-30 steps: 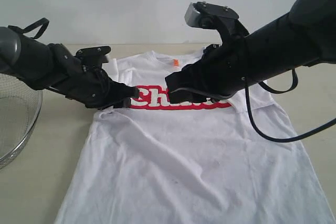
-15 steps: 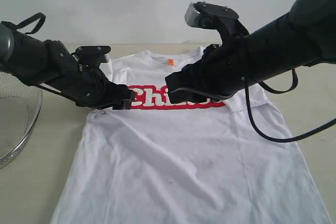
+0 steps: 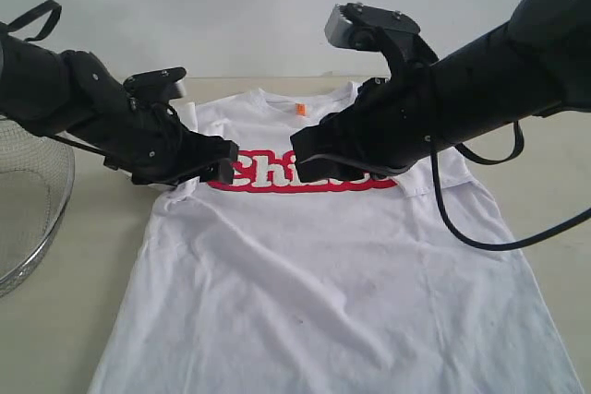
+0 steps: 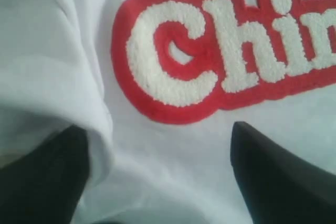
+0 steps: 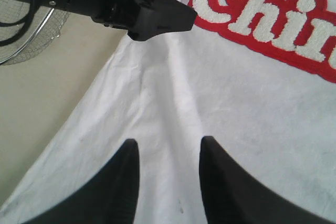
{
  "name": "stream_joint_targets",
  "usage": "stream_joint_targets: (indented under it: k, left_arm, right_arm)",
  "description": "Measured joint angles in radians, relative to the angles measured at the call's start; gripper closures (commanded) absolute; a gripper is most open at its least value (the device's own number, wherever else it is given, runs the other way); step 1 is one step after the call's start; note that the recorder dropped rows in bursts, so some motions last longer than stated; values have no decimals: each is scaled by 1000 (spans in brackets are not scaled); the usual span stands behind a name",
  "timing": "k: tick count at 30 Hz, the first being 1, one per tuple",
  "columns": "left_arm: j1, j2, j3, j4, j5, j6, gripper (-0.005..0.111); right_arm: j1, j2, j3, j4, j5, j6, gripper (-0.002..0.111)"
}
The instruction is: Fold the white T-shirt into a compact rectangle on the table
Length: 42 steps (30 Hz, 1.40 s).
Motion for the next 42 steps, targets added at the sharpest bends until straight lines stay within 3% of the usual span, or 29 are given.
stream_joint_targets:
  k: [11,21,24,30,42]
  left_arm:
    - [47,-91,0,-4,87,-54,38]
    - [49,-92,0,45,169,-81,40]
    - [49,-92,0,145,199,-159,40]
    - [59,-92,0,347,226,-484,40]
    - [126,-53,0,102,191,-571,40]
  right_arm:
    - [0,0,0,0,0,0,75]
    - [0,0,0,0,0,0,75]
    - [0,0,0,0,0,0,75]
    - [0,0,0,0,0,0,75]
    - [0,0,0,0,-2,0,75]
